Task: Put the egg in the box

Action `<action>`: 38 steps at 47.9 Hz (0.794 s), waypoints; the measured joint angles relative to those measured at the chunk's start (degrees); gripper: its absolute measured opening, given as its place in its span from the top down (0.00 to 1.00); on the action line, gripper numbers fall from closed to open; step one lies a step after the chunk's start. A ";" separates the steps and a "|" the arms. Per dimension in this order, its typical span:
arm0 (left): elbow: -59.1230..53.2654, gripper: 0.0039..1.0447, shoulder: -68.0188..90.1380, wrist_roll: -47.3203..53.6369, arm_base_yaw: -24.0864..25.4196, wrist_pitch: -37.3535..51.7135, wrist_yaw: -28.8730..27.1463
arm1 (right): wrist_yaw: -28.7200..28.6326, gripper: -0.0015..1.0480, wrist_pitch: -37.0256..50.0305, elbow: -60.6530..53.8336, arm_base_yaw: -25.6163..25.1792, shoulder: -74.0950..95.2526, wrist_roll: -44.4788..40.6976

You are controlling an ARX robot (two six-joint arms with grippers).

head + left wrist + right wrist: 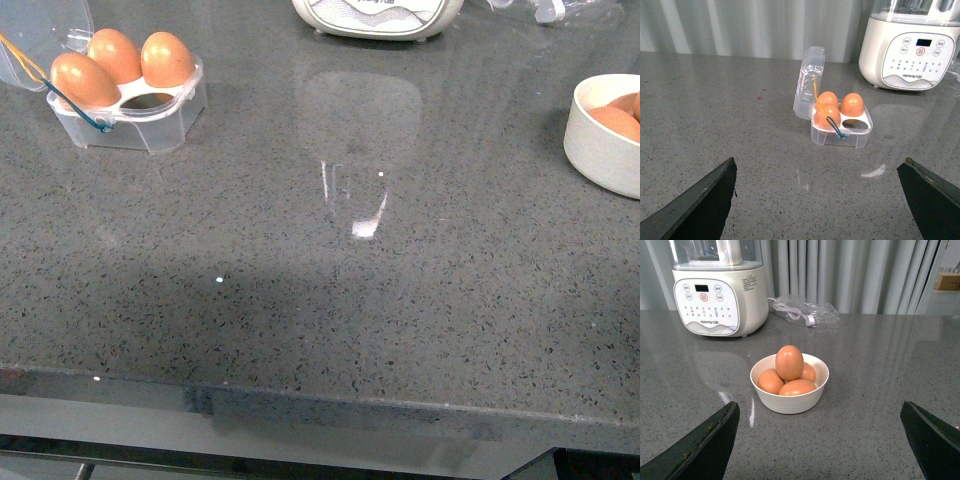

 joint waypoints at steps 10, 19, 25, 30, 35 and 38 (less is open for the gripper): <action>0.00 0.06 0.00 0.00 0.00 0.00 0.00 | 0.00 0.07 0.00 0.00 0.00 0.00 0.00; 0.00 0.06 0.00 0.00 0.00 0.00 0.00 | 0.00 0.07 0.00 0.00 0.00 0.00 0.00; 0.00 0.06 0.00 0.00 0.00 0.00 0.00 | 0.00 0.07 0.00 0.00 0.00 0.00 0.00; 0.00 0.06 0.00 0.00 0.00 0.00 0.00 | 0.00 0.07 0.00 0.00 0.00 0.00 0.00; 0.00 0.06 0.00 0.00 0.00 0.00 0.00 | 0.00 0.07 0.00 0.00 0.00 0.00 0.00; 0.00 0.06 0.00 0.00 0.00 0.00 0.00 | 0.00 0.07 0.00 0.00 0.00 0.00 0.02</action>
